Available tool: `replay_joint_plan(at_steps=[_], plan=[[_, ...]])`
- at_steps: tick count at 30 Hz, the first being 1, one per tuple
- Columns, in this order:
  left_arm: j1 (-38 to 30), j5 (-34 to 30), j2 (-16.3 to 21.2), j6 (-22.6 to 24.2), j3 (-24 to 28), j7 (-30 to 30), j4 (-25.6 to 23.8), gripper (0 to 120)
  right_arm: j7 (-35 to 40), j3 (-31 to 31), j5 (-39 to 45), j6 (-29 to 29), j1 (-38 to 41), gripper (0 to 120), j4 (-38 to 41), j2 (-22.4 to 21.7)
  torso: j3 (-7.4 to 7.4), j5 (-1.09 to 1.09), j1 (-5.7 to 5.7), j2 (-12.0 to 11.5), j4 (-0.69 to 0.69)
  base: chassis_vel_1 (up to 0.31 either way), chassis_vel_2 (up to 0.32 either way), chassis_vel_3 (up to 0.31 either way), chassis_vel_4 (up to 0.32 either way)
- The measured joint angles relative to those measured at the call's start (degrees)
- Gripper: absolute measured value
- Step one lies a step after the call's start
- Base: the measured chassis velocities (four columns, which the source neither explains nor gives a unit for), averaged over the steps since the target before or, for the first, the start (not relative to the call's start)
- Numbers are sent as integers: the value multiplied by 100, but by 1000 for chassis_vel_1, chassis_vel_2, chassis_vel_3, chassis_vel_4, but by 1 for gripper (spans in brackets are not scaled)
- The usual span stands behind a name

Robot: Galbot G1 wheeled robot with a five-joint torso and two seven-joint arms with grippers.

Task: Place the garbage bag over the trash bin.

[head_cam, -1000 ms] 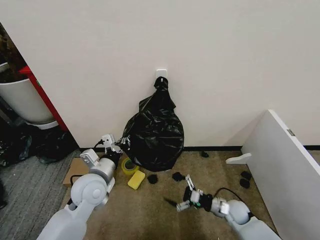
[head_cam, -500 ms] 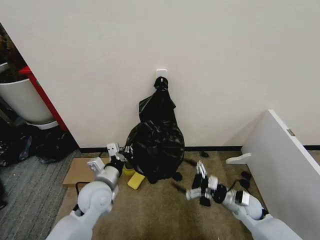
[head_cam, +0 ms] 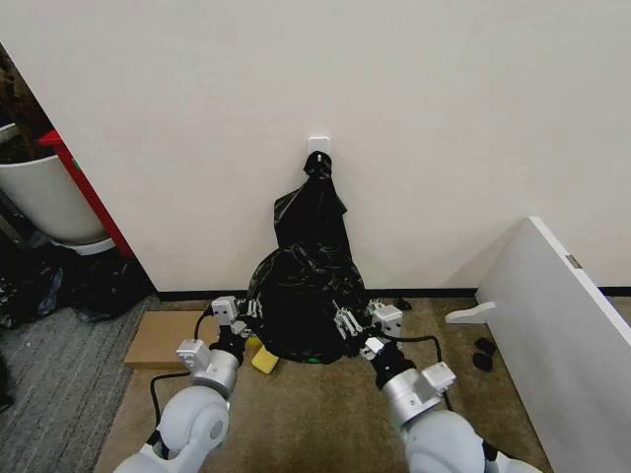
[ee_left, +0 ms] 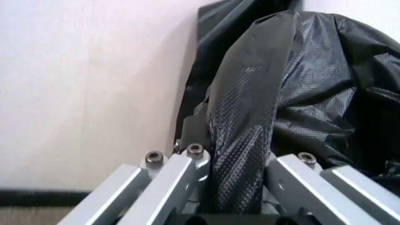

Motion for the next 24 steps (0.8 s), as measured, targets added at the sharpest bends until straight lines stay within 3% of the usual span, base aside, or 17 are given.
replay_joint_plan(at_steps=[3,7,9,14,24], plan=[[22,177,-10,-125,5,69,38,3,247,-107,344,-229,223,19,16,145,0,0,0,0,0,0,0,0,0],[56,713,-6,-498,6,247,154,3,848,-386,988,-543,848,0,-385,646,1,0,1,0,0,0,0,0,0],[57,730,-5,-511,7,254,157,3,883,-408,995,-557,895,0,-451,682,0,0,1,0,0,0,0,0,0],[132,1042,5,-728,-10,347,164,3,1214,-638,755,-641,1613,0,-1600,1134,1,0,1,0,1,0,0,0,0],[268,1256,45,-983,-32,452,170,3,1521,-639,735,-817,2241,0,-2601,1631,1,0,1,0,0,0,0,0,0]])
